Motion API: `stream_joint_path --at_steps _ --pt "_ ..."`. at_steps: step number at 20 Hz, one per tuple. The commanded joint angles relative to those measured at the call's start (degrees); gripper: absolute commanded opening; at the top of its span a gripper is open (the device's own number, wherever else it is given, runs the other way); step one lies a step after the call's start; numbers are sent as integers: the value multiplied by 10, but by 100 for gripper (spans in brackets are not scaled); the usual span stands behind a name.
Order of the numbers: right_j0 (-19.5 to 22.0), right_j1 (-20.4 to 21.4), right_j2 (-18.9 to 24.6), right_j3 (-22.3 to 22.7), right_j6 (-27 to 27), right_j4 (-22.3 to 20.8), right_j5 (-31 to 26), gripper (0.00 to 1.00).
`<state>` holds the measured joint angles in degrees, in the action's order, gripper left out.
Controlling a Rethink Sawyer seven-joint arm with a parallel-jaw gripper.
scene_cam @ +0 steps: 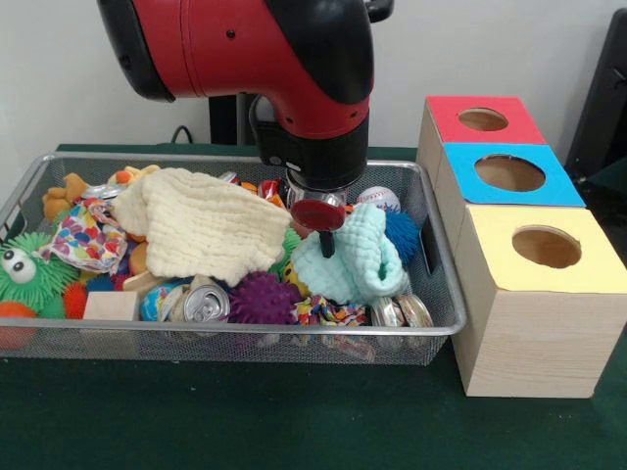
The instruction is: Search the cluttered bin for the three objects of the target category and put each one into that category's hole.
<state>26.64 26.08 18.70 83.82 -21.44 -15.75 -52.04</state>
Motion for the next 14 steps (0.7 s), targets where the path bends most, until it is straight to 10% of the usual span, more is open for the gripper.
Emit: stream_joint_path --at_steps 1,14 --pt "8 36 -7 13 -105 24 -67 100" --pt "13 107 -25 -81 -27 -31 -273 100"
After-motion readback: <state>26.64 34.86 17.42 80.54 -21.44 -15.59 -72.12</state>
